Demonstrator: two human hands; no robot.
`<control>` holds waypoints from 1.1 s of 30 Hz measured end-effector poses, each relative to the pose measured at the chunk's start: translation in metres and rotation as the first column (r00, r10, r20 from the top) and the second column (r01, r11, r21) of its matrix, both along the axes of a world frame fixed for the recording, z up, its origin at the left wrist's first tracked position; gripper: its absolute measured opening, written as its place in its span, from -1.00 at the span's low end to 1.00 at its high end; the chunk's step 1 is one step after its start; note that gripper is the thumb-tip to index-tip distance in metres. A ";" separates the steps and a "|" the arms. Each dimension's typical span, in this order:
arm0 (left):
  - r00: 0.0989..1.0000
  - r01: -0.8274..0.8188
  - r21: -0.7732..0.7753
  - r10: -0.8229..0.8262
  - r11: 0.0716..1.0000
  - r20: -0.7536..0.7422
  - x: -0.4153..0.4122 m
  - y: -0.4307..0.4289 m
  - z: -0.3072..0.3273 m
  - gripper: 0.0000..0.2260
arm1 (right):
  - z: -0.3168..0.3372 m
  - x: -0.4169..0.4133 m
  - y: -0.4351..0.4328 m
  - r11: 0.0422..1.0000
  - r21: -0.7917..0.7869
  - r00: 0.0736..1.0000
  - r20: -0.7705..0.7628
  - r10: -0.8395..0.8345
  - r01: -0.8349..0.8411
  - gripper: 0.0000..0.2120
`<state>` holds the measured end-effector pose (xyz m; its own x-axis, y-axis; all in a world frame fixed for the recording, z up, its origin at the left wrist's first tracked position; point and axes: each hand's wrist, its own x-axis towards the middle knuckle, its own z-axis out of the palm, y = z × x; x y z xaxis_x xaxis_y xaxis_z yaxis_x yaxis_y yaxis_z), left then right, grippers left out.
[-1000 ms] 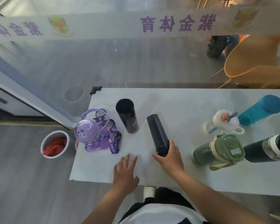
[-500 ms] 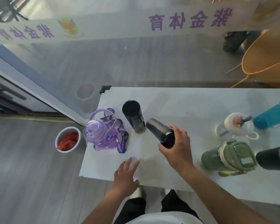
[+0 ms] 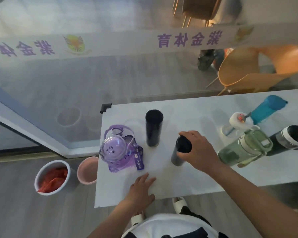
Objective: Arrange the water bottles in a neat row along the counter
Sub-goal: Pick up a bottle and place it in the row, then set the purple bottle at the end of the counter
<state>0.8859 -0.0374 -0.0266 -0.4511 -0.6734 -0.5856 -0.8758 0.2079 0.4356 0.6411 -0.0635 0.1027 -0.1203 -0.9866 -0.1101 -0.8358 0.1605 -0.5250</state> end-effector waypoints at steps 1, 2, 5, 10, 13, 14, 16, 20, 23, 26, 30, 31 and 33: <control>1.000 0.001 -0.001 -0.001 1.000 -0.019 0.006 -0.002 0.000 -0.37 | 0.000 0.004 0.002 1.000 0.010 1.000 -0.006 -0.015 0.015 -0.38; 0.999 0.000 -0.001 0.000 1.000 -0.036 0.011 -0.005 0.000 -0.37 | -0.001 0.008 0.004 0.999 0.025 0.999 -0.013 -0.032 0.032 -0.39; 0.994 -0.031 0.012 0.032 0.999 -0.109 0.028 -0.010 0.001 -0.40 | -0.002 0.018 0.010 0.994 0.069 0.996 -0.012 -0.087 0.088 -0.38; 0.956 -0.131 0.037 0.136 0.991 -0.258 0.053 -0.015 0.015 -0.48 | 0.003 0.022 0.013 0.982 0.146 0.992 -0.054 -0.115 0.122 -0.34; 0.920 -0.173 0.049 0.180 0.984 -0.348 0.069 -0.020 0.039 -0.55 | 0.009 0.026 0.013 0.970 0.219 0.991 -0.106 -0.083 0.105 -0.32; 0.908 -0.174 0.067 0.186 0.983 -0.375 0.075 -0.022 0.048 -0.58 | 0.011 0.029 0.013 0.972 0.210 0.987 -0.141 -0.081 0.110 -0.32; 0.863 -0.174 0.129 0.214 0.976 -0.457 0.090 -0.026 0.070 -0.68 | 0.019 0.039 0.014 0.985 0.129 0.970 -0.227 -0.087 0.118 -0.36; 0.690 -0.335 0.205 0.387 0.920 -0.612 0.123 -0.039 0.109 -0.81 | 0.038 0.088 0.027 0.972 -0.190 0.990 0.012 -0.141 0.140 -0.56; 0.458 -0.594 0.268 0.593 0.759 -0.663 0.141 -0.055 0.112 -0.88 | 0.028 0.140 0.037 0.992 -0.059 0.949 0.303 -0.093 0.116 -0.58; 0.269 -0.762 0.324 0.729 0.560 -0.629 0.144 -0.067 0.097 -0.83 | 0.010 0.175 0.023 0.959 0.268 0.775 0.584 -0.242 0.098 -0.60; 0.147 -0.670 0.578 0.846 0.466 -0.512 0.125 -0.069 0.082 -0.62 | -0.025 0.195 -0.007 0.911 0.404 0.564 0.734 -0.377 0.083 -0.40; 0.140 -0.635 0.613 0.850 0.471 -0.509 0.119 -0.069 0.081 -0.60 | -0.035 0.196 -0.014 0.911 0.404 0.545 0.747 -0.381 0.084 -0.29; 0.102 -0.604 0.656 0.861 0.452 -0.499 0.111 -0.070 0.078 -0.51 | -0.049 0.197 -0.027 0.909 0.409 0.499 0.773 -0.390 0.078 -0.26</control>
